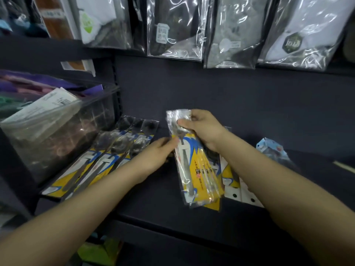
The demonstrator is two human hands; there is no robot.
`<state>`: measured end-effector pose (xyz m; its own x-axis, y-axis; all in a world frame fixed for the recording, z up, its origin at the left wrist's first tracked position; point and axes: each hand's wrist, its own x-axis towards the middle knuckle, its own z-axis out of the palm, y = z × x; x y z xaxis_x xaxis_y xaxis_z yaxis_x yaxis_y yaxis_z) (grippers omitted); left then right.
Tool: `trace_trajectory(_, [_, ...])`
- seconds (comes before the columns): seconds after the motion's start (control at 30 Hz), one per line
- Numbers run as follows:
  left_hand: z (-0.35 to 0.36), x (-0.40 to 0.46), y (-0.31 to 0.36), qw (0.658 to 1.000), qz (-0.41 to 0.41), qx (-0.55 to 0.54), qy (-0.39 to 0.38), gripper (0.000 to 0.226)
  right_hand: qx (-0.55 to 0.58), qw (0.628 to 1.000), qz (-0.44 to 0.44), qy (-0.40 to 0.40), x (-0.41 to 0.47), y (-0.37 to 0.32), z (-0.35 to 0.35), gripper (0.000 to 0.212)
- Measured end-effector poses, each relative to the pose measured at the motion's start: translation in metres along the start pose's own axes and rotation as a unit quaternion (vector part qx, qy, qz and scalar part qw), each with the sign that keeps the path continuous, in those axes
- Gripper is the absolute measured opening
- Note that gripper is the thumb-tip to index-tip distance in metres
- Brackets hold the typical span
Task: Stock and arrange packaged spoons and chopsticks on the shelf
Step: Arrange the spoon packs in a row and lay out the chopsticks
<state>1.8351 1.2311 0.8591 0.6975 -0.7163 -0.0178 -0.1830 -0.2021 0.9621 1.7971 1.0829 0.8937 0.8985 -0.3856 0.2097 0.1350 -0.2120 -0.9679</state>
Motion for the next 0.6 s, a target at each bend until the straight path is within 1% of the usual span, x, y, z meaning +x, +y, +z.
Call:
trace_trajectory(0.03, [0.001,-0.004,0.004,0.994,-0.011,-0.101,-0.025,0.039,0.063,0.998,0.000,-0.010,-0.002,-0.005,0.006,0.007])
trace_trajectory(0.07, [0.001,-0.010,0.007,0.983,-0.020,-0.176,-0.050,0.040,0.119,0.993,0.008,-0.017,-0.005,-0.010,0.013,0.011])
trace_trajectory(0.13, [-0.002,-0.022,0.012,0.963,-0.033,-0.255,-0.083,0.048,0.195,0.980,0.037,-0.027,-0.007,-0.016,0.027,0.013])
trace_trajectory(0.2, [-0.007,-0.033,0.013,0.952,-0.028,-0.294,-0.081,0.047,0.223,0.973,0.052,-0.033,-0.007,-0.020,0.038,0.007])
trace_trajectory(0.27, [-0.015,-0.044,0.012,0.956,-0.008,-0.290,-0.035,0.040,0.214,0.975,0.055,-0.038,-0.006,-0.022,0.046,0.002])
trace_trajectory(0.33, [-0.024,-0.050,0.011,0.966,0.001,-0.253,0.053,0.033,0.178,0.980,0.070,-0.058,-0.006,-0.019,0.051,0.004])
trace_trajectory(0.43, [-0.038,-0.058,0.007,0.975,0.013,-0.150,0.165,0.024,0.069,0.988,0.107,-0.093,-0.009,-0.015,0.062,0.022])
trace_trajectory(0.47, [-0.042,-0.060,0.005,0.977,0.020,-0.105,0.184,0.021,0.038,0.989,0.112,-0.094,-0.010,-0.013,0.066,0.023])
trace_trajectory(0.5, [-0.044,-0.062,0.003,0.978,0.029,-0.071,0.193,0.016,0.025,0.989,0.114,-0.089,-0.010,-0.012,0.071,0.018])
trace_trajectory(0.53, [-0.048,-0.065,0.001,0.979,0.033,-0.059,0.193,0.012,0.025,0.989,0.118,-0.082,-0.009,-0.012,0.074,0.011])
trace_trajectory(0.6, [-0.055,-0.068,0.002,0.980,0.029,-0.078,0.183,0.011,0.040,0.990,0.120,-0.066,-0.006,-0.013,0.078,0.006])
